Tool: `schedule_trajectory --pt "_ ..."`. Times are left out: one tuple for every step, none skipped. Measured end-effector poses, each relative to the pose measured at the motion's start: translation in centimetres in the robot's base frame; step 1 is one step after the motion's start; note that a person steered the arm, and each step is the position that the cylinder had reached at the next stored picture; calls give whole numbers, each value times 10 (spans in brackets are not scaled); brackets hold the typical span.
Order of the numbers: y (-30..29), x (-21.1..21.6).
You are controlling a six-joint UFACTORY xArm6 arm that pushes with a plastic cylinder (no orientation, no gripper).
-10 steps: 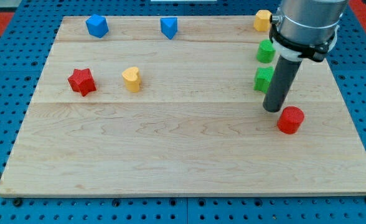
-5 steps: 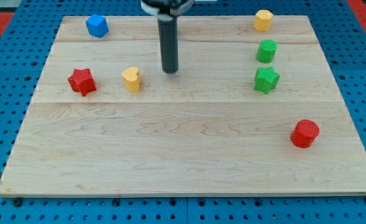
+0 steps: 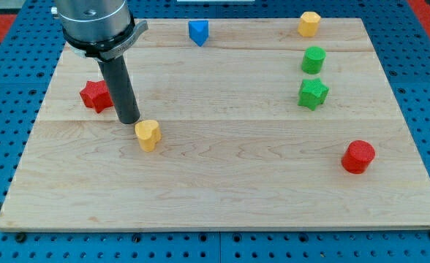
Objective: Push the yellow heart down and right
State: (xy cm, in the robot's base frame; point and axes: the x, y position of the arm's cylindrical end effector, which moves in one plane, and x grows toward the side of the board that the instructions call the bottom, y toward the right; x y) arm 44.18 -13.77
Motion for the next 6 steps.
schedule_trajectory --pt "0 0" --pt "-5 0" --pt "-11 0" --pt "-13 0" --pt "-21 0" --pt "-3 21"
